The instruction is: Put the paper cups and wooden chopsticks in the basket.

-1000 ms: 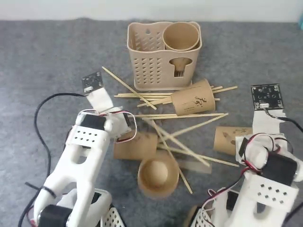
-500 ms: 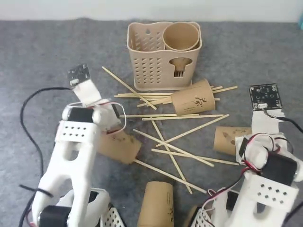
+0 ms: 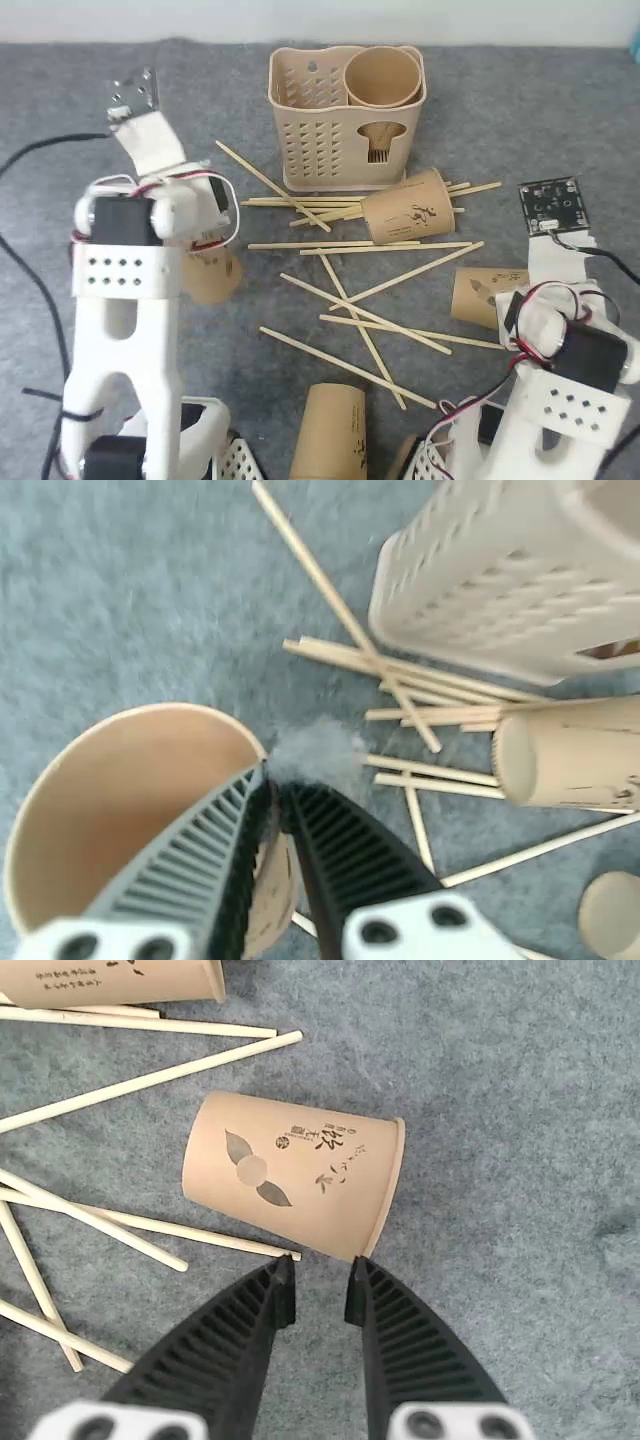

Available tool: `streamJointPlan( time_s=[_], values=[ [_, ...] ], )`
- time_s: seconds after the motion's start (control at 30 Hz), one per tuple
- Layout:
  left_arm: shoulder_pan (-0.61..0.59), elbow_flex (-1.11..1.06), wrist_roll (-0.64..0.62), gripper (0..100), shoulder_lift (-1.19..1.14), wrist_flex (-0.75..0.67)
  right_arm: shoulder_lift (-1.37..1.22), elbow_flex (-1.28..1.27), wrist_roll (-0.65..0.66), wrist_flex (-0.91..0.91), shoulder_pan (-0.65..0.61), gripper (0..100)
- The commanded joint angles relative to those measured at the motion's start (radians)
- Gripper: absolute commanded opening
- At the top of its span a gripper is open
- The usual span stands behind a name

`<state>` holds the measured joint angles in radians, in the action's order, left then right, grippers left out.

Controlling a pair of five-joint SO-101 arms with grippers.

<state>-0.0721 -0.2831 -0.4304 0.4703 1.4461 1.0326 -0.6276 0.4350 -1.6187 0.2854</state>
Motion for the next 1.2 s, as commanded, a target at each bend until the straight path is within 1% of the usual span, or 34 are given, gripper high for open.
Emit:
streamJointPlan(
  time_s=[0.0,0.33,0.43,0.63,0.87,1.0,1.17],
  values=[
    [-0.002,0.142,0.012,1,-0.008,0.023,0.018,0.005,0.012,-0.008,0.008,10.5],
    [0.054,0.449,0.000,1,-0.015,0.017,0.018,-0.009,0.011,0.002,0.010,10.5],
    [0.071,0.550,-0.009,1,-0.066,0.006,0.018,-0.035,0.011,0.013,0.005,10.5],
    [0.138,0.837,-0.020,1,-0.276,0.000,0.018,-0.084,0.015,0.070,0.005,10.5],
    [0.229,1.234,-0.031,1,-0.559,-0.064,0.018,-0.193,0.014,0.191,0.005,10.5],
    [0.272,1.419,-0.014,1,-0.713,-0.137,0.018,-0.258,0.012,0.252,0.005,10.5],
    [0.318,1.586,0.020,1,-0.881,-0.288,0.018,-0.341,0.011,0.329,0.005,10.5]
  ],
)
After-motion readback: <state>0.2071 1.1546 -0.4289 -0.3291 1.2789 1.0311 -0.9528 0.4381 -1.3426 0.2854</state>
